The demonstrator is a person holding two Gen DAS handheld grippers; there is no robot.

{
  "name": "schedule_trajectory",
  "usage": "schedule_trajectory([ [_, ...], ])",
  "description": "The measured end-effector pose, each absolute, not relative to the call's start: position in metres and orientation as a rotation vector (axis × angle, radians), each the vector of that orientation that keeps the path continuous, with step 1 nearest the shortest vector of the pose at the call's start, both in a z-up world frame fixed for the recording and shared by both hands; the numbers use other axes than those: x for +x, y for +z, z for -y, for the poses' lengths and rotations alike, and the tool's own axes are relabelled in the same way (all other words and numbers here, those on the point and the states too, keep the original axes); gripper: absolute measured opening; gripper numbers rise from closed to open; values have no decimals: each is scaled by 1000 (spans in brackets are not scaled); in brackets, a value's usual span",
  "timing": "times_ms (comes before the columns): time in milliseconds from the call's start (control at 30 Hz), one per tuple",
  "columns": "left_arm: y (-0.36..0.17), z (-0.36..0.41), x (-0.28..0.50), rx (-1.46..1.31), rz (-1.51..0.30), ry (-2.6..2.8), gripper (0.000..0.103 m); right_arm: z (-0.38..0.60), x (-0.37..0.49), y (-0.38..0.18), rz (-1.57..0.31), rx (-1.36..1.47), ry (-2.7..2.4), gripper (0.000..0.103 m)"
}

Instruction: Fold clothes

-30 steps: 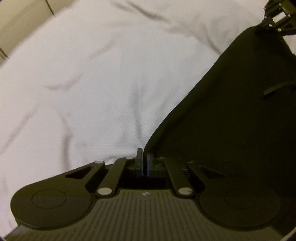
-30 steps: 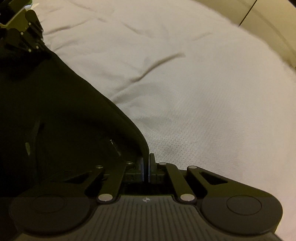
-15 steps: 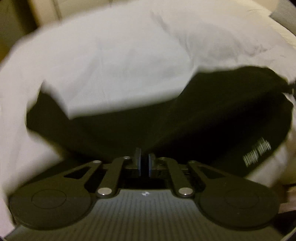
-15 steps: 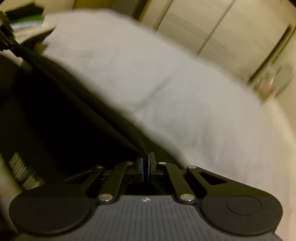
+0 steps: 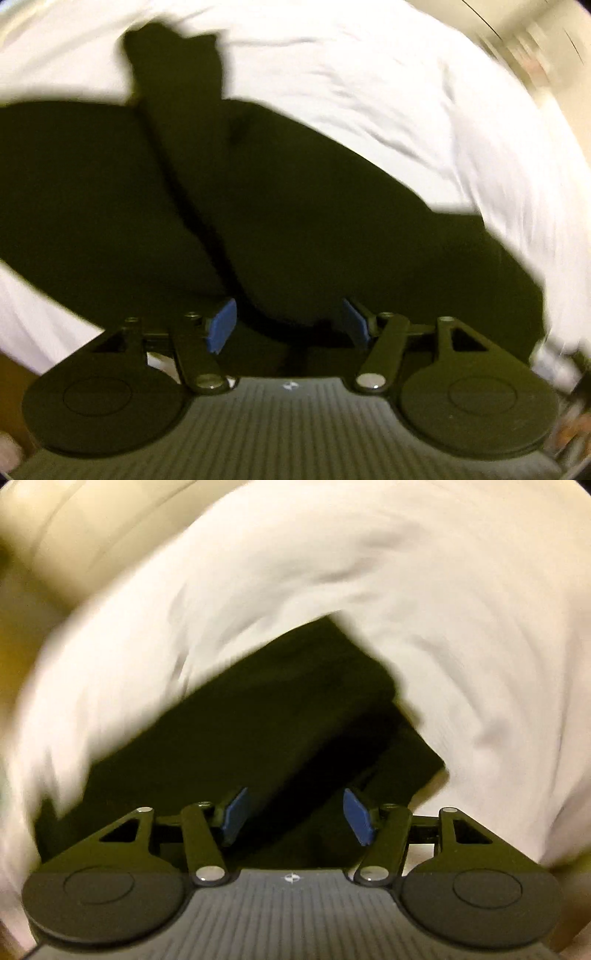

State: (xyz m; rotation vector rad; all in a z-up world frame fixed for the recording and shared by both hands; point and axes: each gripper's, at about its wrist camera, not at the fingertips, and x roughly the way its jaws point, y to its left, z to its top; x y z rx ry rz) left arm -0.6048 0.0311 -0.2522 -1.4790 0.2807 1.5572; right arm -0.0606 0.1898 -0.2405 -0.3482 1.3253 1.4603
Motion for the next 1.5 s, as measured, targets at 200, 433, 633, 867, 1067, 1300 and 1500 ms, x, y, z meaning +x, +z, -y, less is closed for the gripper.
schedule_trajectory([
  [200,-271,-35,-626,-1605,-49,1610,59,-195,-34,-268,-1470,-37,1292,58],
  [433,-289,-45,-625,-1629,-26,1648,40,-212,-30,-268,-1421,-86,1298,58],
  [633,-253,-32,-623,-1388,-61,1703,1,-226,-23,-257,-1333,-117,1342,11],
  [867,-246,-12,-613,-1318,-260,1725,1,-183,-21,-228,-1277,-145,1406,10],
  [1067,-258,-15,-587,-1270,-341,1737,1,-166,-3,-244,-1339,-135,1345,10],
  [1300,-289,-19,-580,-1301,-396,1744,3,-164,6,-260,-1315,-207,1275,9],
  [1500,-286,-18,-578,-1289,-409,1771,8,-170,-11,-251,-1182,-370,1251,49],
])
